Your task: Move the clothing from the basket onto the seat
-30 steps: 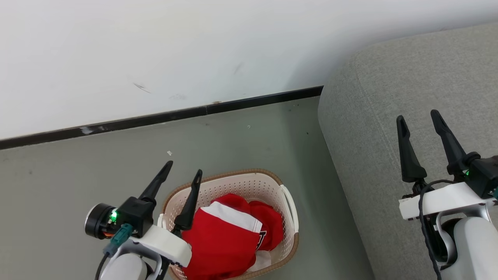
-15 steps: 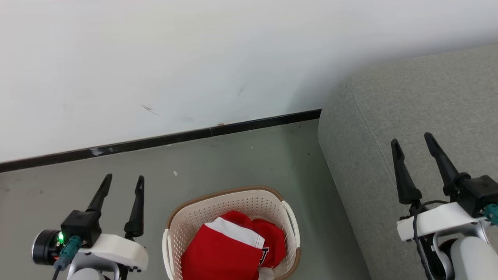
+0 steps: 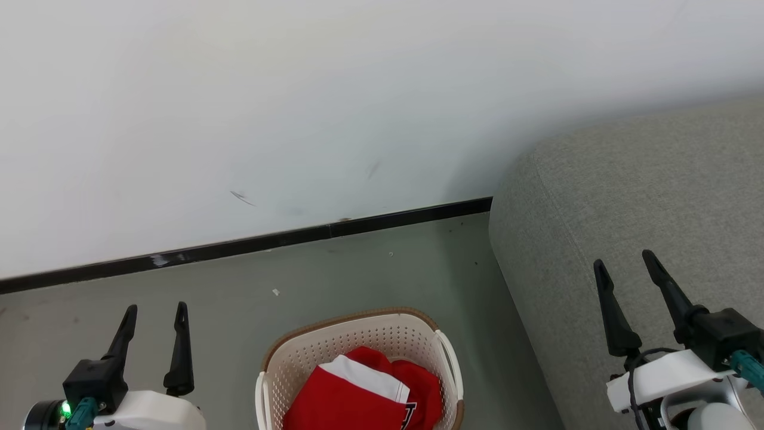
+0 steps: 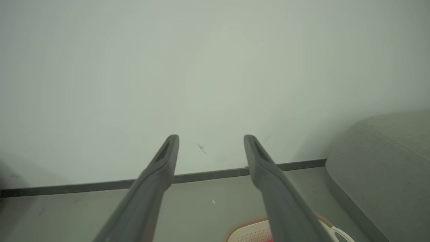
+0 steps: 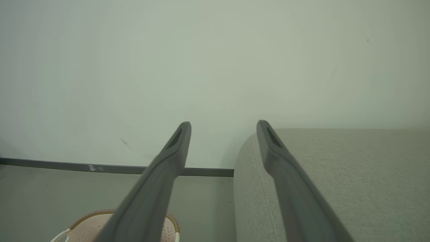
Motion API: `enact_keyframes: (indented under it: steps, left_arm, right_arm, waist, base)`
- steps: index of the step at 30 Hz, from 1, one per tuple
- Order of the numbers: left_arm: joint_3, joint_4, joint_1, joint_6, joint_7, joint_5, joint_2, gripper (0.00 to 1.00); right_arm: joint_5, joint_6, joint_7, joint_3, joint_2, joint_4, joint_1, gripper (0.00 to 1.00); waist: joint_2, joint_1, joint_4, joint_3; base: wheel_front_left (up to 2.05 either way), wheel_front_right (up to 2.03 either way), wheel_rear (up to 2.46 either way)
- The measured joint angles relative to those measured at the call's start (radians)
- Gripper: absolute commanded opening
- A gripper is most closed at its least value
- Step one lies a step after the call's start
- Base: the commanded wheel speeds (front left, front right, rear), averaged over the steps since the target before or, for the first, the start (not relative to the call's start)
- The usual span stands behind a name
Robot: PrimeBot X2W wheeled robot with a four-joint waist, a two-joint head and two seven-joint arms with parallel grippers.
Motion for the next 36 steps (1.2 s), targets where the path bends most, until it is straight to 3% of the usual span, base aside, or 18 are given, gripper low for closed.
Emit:
enact_keyframes:
  steps: [16,36]
  left_arm:
    - [0.016,-0.019,0.086,0.020,0.002,-0.019,0.018,1.00]
    - [0.025,-0.063,0.096,0.020,0.029,-0.029,0.029,1.00]
  right_arm:
    - [0.042,0.000,0.000,0.021,0.002,0.018,0.050,1.00]
    - [0.041,0.000,0.000,0.040,0.002,-0.009,0.068,1.00]
  waist:
    - [0.0000,0.0000,0.016,-0.042]
    - [0.0000,0.0000,0.025,-0.020]
  base:
    - [0.00,0.00,0.00]
    - [0.00,0.00,0.00]
